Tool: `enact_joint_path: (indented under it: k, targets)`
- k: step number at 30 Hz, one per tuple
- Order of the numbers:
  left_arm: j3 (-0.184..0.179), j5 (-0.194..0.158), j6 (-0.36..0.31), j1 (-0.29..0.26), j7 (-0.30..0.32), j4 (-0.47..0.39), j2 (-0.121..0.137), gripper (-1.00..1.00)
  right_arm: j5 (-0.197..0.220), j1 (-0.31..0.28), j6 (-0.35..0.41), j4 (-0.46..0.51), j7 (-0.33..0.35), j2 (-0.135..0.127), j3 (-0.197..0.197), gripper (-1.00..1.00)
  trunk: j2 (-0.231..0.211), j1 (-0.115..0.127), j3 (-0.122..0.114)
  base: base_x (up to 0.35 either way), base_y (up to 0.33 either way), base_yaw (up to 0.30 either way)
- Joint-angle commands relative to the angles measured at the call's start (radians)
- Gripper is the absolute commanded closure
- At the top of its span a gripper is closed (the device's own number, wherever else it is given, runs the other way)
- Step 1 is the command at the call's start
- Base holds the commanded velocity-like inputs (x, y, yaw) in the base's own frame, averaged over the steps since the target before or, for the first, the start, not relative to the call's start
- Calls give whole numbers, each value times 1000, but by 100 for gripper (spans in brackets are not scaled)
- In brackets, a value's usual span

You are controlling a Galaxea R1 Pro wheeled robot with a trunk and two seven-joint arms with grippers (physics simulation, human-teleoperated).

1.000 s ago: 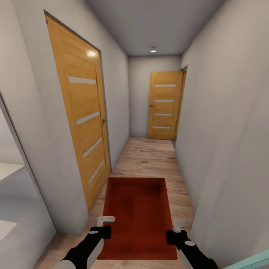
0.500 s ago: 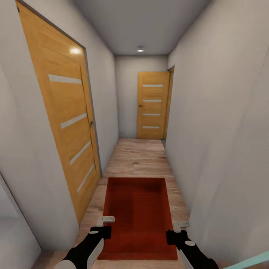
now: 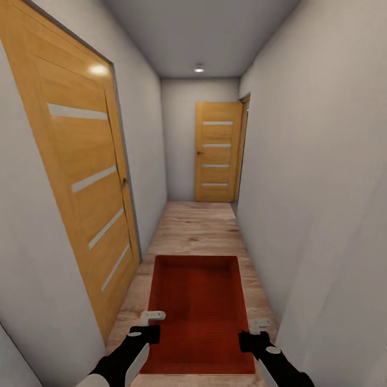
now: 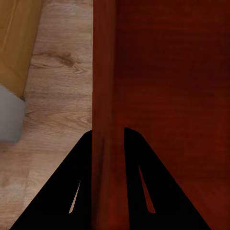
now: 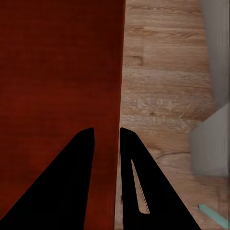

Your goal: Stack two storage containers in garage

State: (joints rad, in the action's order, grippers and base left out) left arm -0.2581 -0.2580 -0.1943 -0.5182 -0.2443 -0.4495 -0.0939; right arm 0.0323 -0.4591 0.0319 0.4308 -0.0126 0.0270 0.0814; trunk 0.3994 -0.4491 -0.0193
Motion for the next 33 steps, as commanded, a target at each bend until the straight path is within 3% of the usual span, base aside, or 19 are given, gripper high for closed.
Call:
enact_joint_path:
  k: [1,10,33]
  targets:
    - [-72,-26,-2,1,-8,-2,-63,100,31,-1,3,57,-1,44,-9,100,1,-1,0,329,0,-216]
    - [-72,-26,-2,1,-8,-2,-63,100,31,-1,3,57,-1,44,-10,100,1,-1,0,328,0,-193]
    - [-70,-26,-2,1,-9,-2,-63,100,31,-1,5,57,-1,44,-10,100,1,-1,0,329,40,-3]
